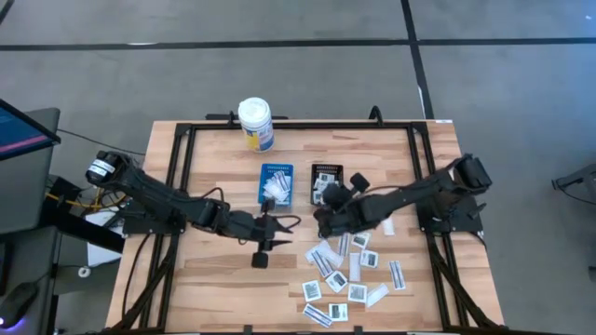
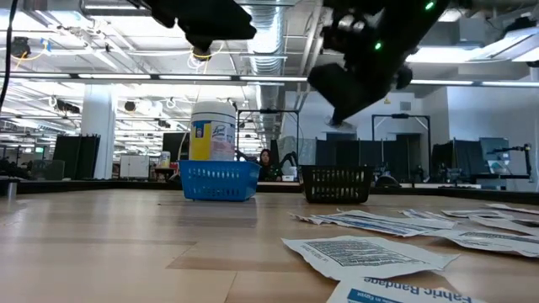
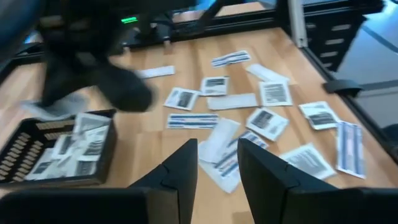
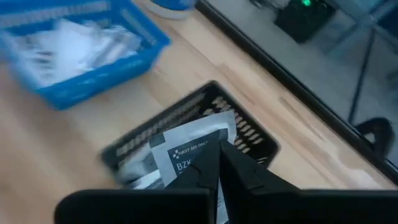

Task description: Pick & Place First Aid Supplies

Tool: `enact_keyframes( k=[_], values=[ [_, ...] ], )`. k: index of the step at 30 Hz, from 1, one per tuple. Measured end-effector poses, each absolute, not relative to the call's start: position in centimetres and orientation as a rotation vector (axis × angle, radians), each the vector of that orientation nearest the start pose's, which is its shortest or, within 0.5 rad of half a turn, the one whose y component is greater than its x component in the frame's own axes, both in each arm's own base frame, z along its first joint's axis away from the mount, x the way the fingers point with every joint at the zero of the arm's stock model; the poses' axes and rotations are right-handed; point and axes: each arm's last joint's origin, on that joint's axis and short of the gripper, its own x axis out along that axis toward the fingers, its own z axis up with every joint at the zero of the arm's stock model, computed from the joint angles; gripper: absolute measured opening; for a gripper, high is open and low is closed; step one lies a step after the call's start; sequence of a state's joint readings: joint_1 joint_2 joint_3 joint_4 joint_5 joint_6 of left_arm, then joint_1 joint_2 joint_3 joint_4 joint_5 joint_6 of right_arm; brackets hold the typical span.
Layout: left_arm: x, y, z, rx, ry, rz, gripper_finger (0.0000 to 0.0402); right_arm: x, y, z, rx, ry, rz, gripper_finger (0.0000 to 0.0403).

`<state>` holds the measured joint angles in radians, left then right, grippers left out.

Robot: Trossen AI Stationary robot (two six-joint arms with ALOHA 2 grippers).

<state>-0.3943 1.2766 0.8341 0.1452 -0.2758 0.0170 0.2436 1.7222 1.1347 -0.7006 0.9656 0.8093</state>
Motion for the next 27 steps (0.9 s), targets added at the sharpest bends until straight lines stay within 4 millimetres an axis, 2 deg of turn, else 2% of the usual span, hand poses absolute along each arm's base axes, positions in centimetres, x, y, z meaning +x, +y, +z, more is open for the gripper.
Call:
enact_keyframes(
  k=[5, 14, 21, 23, 27],
  values=[
    [25.9, -11.0, 27.7, 0.122, 0.286, -0.155, 0.0115, 32.1, 3.3, 19.5, 0.007, 0.831, -0.942, 0.0025],
    [25.7, -11.4, 27.3, 0.019, 0.328, -0.151, 0.0115, 32.3, 2.2, 19.5, 0.068, 0.913, -0.886, 0.0089],
    [25.6, -11.3, 27.0, -0.006, 0.362, -0.143, 0.0115, 32.7, 4.0, 19.7, 0.257, 1.094, -0.565, 0.0098],
    [25.5, -11.4, 27.0, -0.005, 0.363, -0.145, 0.0115, 32.4, 4.7, 19.7, 0.294, 1.115, -0.557, 0.0098],
    [25.5, -11.5, 27.0, -0.004, 0.363, -0.151, 0.0115, 31.2, 5.7, 19.4, 0.358, 1.172, -0.647, 0.0098]
  ],
)
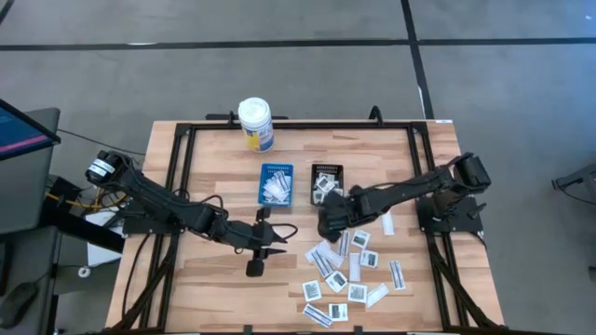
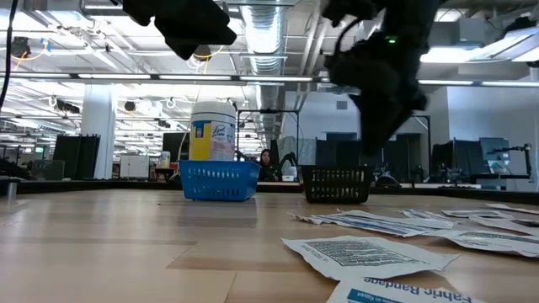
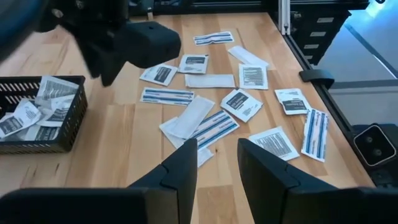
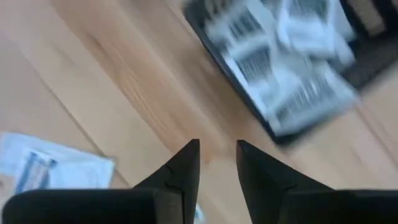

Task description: Pick & Place First Aid Supplies

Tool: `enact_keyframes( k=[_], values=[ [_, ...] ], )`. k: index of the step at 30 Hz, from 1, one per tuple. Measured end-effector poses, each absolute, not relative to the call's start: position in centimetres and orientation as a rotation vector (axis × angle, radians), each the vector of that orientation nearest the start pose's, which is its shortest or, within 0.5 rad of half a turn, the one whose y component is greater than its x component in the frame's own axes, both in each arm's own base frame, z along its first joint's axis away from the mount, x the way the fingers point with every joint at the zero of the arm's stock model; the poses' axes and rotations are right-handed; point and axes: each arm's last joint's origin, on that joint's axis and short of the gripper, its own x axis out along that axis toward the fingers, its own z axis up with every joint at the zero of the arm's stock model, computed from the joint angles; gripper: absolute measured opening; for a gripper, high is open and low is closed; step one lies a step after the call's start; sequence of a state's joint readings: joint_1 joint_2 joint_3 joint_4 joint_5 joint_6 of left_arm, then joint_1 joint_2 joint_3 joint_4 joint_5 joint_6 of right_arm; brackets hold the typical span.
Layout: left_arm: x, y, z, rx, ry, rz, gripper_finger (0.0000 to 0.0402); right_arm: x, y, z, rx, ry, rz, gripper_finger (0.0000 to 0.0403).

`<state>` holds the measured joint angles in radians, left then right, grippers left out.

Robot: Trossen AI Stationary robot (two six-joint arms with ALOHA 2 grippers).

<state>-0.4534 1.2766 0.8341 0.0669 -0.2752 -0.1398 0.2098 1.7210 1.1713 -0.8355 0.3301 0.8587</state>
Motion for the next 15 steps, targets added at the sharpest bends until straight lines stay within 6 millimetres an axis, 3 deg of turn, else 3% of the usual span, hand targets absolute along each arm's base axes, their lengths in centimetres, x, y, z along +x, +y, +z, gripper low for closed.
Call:
enact_keyframes(
  k=[5, 15],
  values=[
    [25.6, -11.3, 27.1, 0.035, 0.358, -0.15, 0.0115, 29.4, 6.9, 18.9, 0.417, 1.238, -0.788, 0.0098],
    [26.6, -9.3, 27.6, 0.077, 0.302, -0.084, 0.0115, 26.7, 9.2, 16.3, 0.543, 1.314, -0.852, 0.0098]
  ],
)
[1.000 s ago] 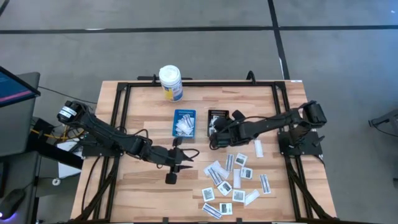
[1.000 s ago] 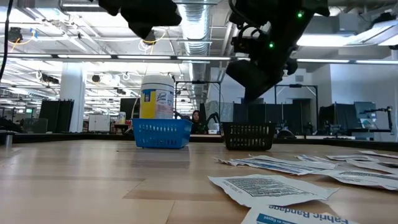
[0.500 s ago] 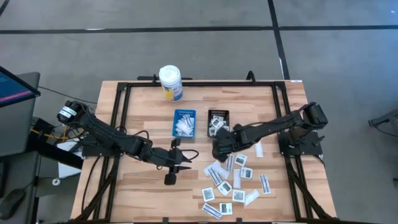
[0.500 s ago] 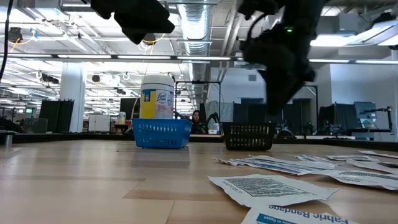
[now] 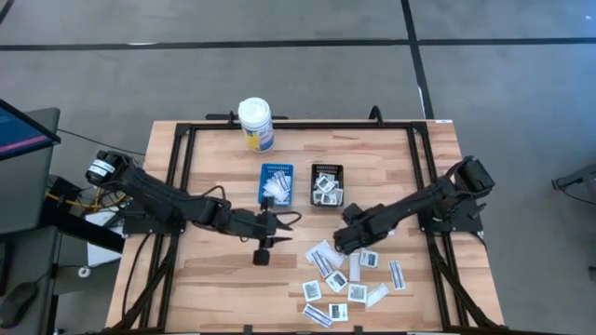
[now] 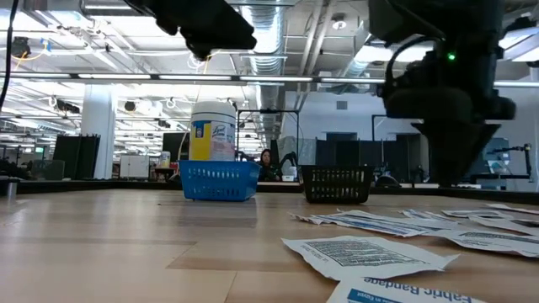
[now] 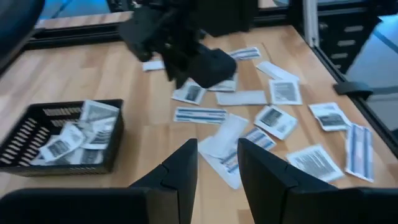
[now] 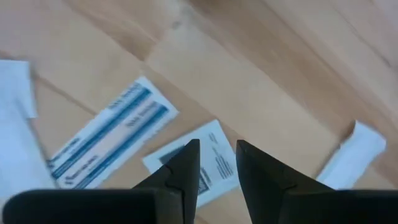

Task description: Pick & Place First Aid Supplies

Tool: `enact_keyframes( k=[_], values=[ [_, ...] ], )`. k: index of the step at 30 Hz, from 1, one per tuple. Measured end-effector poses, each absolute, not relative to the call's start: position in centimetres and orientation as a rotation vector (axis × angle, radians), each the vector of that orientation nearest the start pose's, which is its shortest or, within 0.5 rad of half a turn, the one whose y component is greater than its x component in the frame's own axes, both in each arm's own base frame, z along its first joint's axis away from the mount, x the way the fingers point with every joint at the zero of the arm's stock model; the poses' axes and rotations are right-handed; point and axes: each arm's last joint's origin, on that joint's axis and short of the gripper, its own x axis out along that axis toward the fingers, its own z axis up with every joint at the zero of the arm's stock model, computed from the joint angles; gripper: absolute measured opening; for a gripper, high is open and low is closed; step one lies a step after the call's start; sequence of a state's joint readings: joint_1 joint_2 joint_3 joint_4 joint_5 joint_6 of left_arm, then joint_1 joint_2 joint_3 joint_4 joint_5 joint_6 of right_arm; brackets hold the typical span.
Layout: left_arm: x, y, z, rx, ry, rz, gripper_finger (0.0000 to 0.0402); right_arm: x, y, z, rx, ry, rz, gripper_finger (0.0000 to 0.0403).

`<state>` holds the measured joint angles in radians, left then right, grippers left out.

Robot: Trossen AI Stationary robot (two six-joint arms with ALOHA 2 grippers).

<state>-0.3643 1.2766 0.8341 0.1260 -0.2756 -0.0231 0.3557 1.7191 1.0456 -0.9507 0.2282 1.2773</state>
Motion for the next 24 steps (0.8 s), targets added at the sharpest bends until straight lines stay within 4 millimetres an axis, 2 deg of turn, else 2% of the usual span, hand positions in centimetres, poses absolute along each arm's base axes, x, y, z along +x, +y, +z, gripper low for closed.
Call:
enact_keyframes(
  k=[8, 13, 21, 24],
  values=[
    [27.3, -7.1, 27.7, 0.059, 0.288, -0.003, 0.0115, 25.6, 10.2, 15.5, 0.684, 1.315, -0.956, 0.0098],
    [27.4, -6.8, 27.7, 0.058, 0.288, 0.009, 0.0115, 24.7, 10.6, 14.2, 0.734, 1.333, -0.964, 0.0098],
    [27.4, -6.8, 27.7, 0.058, 0.287, 0.007, 0.0115, 24.5, 9.4, 13.3, 0.724, 1.335, -0.975, 0.0095],
    [27.4, -6.8, 27.7, 0.054, 0.287, 0.008, 0.0115, 24.6, 8.8, 13.2, 0.681, 1.33, -0.963, 0.0077]
  ],
)
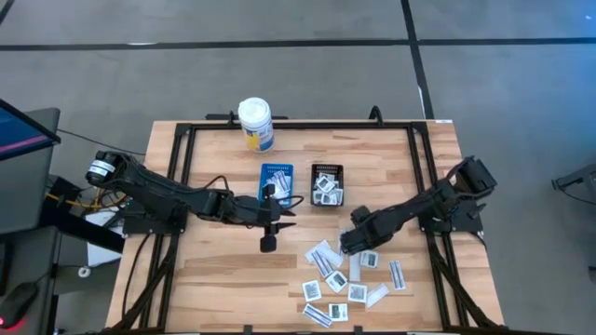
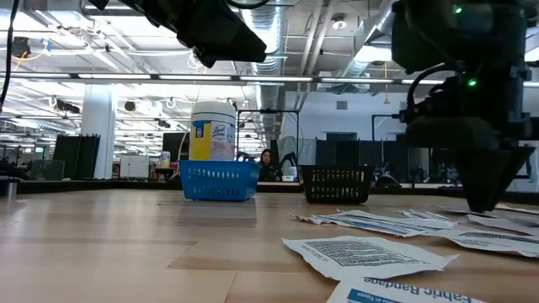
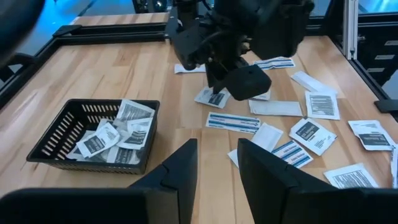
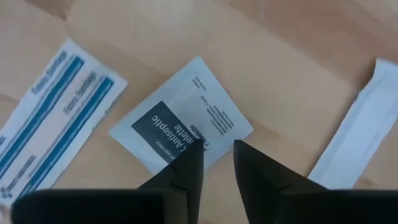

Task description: Pick & Place First Aid Supplies

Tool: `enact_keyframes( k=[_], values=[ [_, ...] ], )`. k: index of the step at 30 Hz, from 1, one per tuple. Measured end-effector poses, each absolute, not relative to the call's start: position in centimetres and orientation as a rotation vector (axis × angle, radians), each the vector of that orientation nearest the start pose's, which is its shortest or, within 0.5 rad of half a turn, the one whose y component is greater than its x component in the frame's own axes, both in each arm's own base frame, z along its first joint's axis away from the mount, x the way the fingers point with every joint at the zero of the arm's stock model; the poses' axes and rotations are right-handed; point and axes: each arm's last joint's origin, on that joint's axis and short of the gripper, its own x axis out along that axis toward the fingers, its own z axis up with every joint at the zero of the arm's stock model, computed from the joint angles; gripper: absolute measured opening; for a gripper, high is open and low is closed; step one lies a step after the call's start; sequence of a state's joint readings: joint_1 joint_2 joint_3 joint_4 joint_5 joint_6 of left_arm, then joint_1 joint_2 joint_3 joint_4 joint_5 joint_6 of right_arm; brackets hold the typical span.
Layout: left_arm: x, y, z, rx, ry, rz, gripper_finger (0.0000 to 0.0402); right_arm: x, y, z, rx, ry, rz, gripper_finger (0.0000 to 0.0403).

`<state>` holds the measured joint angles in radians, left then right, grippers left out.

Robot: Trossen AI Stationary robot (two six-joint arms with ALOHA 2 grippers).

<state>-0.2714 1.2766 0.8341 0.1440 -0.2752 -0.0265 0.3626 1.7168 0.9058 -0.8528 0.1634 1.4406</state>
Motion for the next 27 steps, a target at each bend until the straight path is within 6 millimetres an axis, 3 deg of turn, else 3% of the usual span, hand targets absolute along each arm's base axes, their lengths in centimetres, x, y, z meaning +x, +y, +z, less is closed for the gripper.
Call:
enact_keyframes(
  k=[6, 13, 18, 23, 27],
  values=[
    [27.4, -6.8, 27.7, 0.048, 0.287, 0.008, 0.0115, 24.9, 8.0, 13.2, 0.639, 1.349, -0.934, 0.0007],
    [27.3, -7.0, 27.7, 0.048, 0.288, 0.001, 0.0115, 25.3, 7.6, 13.5, 0.608, 1.359, -0.925, 0.0005],
    [27.3, -7.1, 27.7, 0.048, 0.288, -0.001, 0.0115, 26.8, 8.0, 15.2, 0.561, 1.316, -0.862, 0.0002],
    [27.3, -7.1, 27.6, 0.049, 0.296, -0.003, 0.0115, 27.4, 8.2, 16.4, 0.465, 1.201, -0.901, 0.0022],
    [27.1, -7.5, 27.6, 0.026, 0.3, -0.015, 0.0115, 27.2, 8.2, 15.9, 0.536, 1.208, -0.932, 0.005]
  ],
)
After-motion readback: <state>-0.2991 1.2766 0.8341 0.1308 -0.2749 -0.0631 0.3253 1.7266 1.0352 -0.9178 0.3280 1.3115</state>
